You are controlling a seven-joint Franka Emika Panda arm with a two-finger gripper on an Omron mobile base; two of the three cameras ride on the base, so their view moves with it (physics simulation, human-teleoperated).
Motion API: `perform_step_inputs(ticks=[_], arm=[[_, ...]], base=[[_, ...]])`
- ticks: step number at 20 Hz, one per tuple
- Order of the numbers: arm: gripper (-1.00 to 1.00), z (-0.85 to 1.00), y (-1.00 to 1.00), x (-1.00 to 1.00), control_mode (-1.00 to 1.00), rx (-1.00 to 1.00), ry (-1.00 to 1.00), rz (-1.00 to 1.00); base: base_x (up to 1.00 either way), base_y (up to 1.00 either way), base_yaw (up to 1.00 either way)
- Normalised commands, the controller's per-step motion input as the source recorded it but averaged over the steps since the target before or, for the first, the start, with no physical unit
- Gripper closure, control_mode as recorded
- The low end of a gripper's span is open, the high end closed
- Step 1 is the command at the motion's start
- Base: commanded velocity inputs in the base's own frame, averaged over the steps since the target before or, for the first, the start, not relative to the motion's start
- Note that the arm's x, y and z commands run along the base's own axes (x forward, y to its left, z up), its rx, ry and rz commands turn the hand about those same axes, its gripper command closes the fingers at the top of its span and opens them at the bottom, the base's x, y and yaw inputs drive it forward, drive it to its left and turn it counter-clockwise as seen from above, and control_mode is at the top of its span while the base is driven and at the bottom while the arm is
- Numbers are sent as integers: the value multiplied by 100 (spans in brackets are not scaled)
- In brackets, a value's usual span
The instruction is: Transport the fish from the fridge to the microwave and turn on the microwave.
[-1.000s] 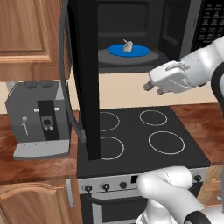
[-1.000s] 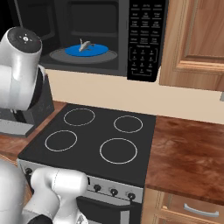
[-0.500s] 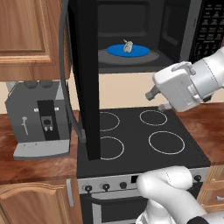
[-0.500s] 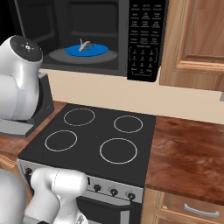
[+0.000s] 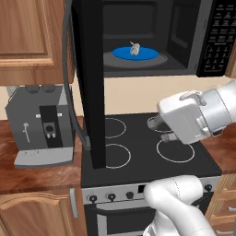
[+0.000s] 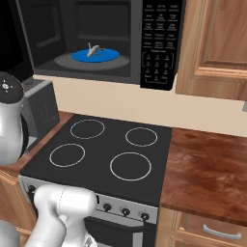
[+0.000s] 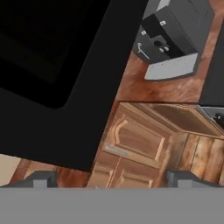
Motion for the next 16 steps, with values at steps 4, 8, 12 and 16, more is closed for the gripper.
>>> perform_step_inputs(ticks=[4, 8, 12, 16], arm=[[-100, -13, 29, -44, -100, 6, 9, -11], [-100, -9, 30, -39, -100, 14, 14, -15], [-100, -10, 27, -30, -100, 14, 19, -14], [-100, -16, 24, -19, -100, 6, 18, -10]], base=[[0, 0, 0], [0, 0, 0], [0, 0, 0], [0, 0, 0]])
